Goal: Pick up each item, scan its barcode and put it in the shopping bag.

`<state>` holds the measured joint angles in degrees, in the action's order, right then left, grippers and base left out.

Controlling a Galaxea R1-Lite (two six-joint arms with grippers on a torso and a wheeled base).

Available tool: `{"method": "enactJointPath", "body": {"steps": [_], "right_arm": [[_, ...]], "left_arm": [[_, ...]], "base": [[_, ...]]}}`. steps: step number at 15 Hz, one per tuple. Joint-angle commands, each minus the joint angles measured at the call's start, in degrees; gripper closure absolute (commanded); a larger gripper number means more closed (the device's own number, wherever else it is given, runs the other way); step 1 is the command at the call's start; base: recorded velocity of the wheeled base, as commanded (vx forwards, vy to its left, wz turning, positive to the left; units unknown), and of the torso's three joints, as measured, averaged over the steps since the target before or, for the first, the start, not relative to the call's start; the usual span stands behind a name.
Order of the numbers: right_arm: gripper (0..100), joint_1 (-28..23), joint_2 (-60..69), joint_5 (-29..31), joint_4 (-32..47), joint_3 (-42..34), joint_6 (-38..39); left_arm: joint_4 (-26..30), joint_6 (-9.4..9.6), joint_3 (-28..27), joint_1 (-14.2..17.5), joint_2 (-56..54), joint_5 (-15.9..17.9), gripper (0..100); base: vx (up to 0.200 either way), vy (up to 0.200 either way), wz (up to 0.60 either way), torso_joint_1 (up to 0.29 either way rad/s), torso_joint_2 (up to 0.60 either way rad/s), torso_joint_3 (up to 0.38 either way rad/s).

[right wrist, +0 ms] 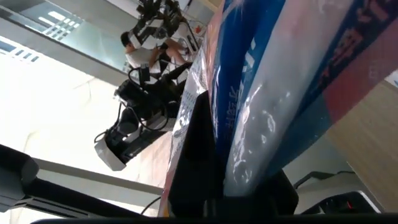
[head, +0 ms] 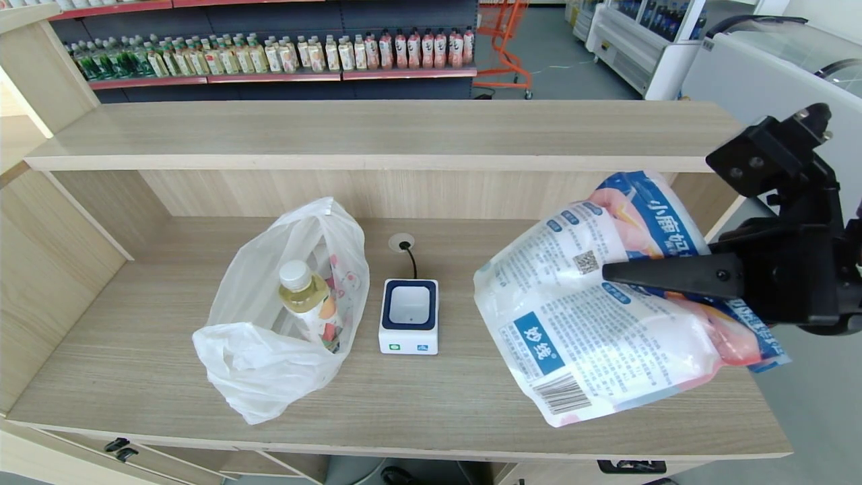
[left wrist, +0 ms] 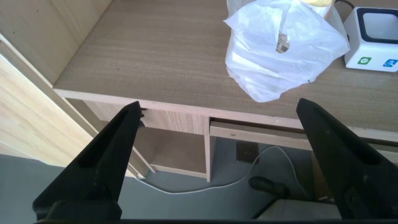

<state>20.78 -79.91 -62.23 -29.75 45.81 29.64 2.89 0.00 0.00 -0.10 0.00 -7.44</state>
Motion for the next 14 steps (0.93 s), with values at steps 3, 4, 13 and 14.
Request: {"method": "enactJointPath", "body": {"steps": [3, 4, 13, 14], "right_arm": [[100, -5.8, 1.2, 3.5, 0.1, -2.6, -26.4], [100, -9.2, 1.2, 3.5, 0.1, -3.3, -33.6], [100, -17.0, 1.9, 17.0, -0.3, -8.9, -51.4], [100, -17.0, 2.7, 17.0, -0.3, -10.2, -51.4]], "left_arm": [[0.0, 0.00, 0.0, 0.0, 0.1, 0.0, 0], [0.0, 0.00, 0.0, 0.0, 0.0, 0.0, 0], [0.0, 0.09, 0.0, 0.0, 0.0, 0.0, 0], [0.0, 0.09, 0.0, 0.0, 0.0, 0.0, 0]], "base": [[0.000, 0.000, 0.00, 0.000, 0.00, 0.000], [0.000, 0.000, 0.00, 0.000, 0.00, 0.000], [0.000, 0.000, 0.00, 0.000, 0.00, 0.000], [0.000, 0.000, 0.00, 0.000, 0.00, 0.000]]}}
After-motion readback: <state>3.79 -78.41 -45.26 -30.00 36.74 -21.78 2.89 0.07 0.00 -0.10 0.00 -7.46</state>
